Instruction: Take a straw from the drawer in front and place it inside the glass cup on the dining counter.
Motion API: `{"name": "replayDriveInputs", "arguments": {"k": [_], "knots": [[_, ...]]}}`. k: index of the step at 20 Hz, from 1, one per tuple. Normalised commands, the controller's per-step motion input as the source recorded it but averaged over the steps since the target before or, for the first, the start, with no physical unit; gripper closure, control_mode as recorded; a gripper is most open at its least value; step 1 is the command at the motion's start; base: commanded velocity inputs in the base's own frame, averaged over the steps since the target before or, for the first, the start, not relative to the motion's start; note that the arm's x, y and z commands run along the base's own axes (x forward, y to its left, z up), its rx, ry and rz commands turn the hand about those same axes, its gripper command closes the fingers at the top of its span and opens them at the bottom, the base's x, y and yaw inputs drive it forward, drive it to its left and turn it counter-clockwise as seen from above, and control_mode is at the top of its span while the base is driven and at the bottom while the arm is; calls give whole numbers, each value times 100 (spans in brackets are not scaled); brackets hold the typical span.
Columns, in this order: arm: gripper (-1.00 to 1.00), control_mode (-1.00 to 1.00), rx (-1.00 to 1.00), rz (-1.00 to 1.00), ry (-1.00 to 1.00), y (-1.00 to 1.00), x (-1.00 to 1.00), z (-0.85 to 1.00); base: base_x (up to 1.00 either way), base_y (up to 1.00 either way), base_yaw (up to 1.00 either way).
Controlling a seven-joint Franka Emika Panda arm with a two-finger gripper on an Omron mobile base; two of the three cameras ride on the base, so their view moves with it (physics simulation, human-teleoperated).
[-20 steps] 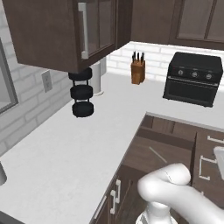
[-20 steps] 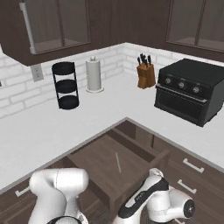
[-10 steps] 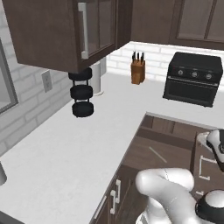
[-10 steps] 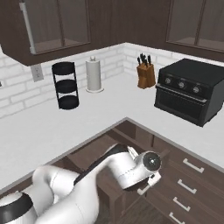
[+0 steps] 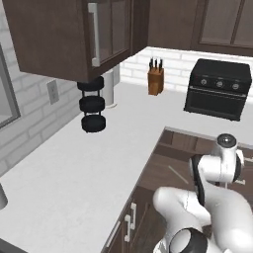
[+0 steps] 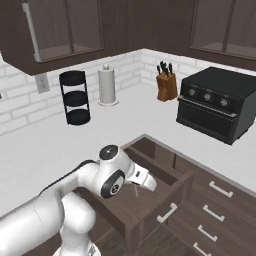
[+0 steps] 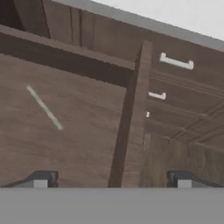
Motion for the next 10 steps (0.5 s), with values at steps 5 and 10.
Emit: {"name": "replayDriveInputs", "arguments": {"k": [5,10], "knots": [[-100,-100,-42,30,36,25,24,-5,0,0,0],[-100,-100,-27,35,53,3,23,-6,0,0,0]]}}
